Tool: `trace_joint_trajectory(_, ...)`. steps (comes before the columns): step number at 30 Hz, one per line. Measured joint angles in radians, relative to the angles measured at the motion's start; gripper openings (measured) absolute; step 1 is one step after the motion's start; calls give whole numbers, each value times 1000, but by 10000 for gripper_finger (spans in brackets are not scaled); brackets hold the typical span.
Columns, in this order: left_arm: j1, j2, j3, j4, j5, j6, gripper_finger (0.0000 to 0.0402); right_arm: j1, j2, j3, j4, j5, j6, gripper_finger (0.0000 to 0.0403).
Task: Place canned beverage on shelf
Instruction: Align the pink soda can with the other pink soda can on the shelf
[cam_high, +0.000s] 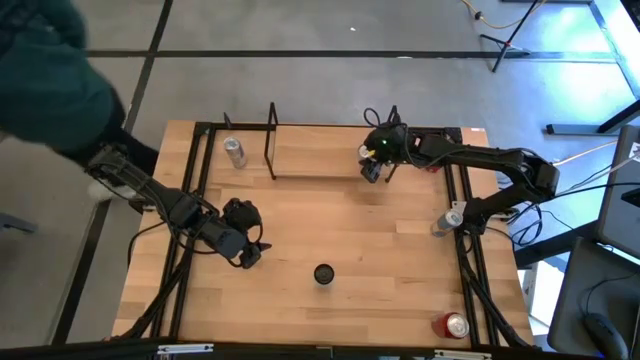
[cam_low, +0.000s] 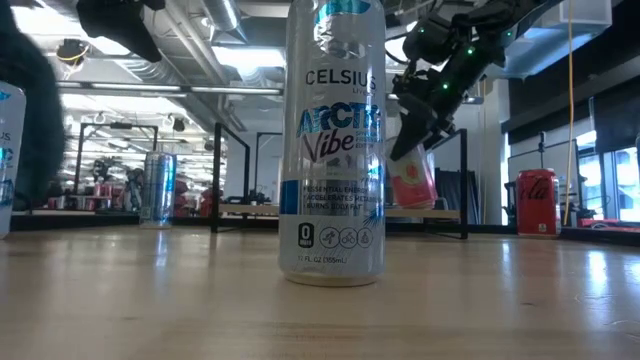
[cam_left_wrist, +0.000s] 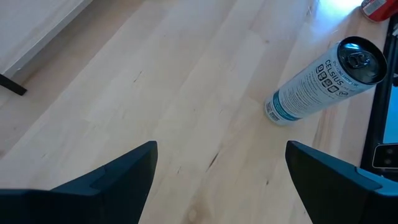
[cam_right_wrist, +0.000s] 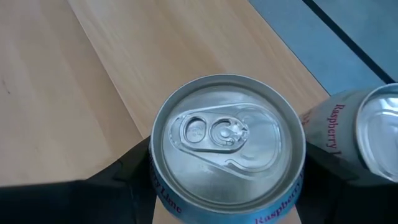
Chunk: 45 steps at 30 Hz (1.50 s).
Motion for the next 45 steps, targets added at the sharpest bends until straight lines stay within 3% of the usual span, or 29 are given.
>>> trace_joint_trajectory(6,0,0,0,0,1,0,341,0,2,-1,-6,8,-15,369)
trace_joint_trajectory(8,0,0,0,0,1,0,341,0,2,-1,-9,19,-15,386)
trace_joint_trajectory(18,0,0,0,0,1,22,341,0,-2,14,-69,52,6,324)
trace_joint_trajectory(22,0,0,0,0,1,24,341,0,-5,55,-145,124,8,311)
trace_joint_trajectory(29,0,0,0,0,1,24,341,-1,-5,62,-198,156,7,316)
trace_joint_trajectory(45,0,0,0,0,1,24,341,-15,4,64,-198,109,34,321)
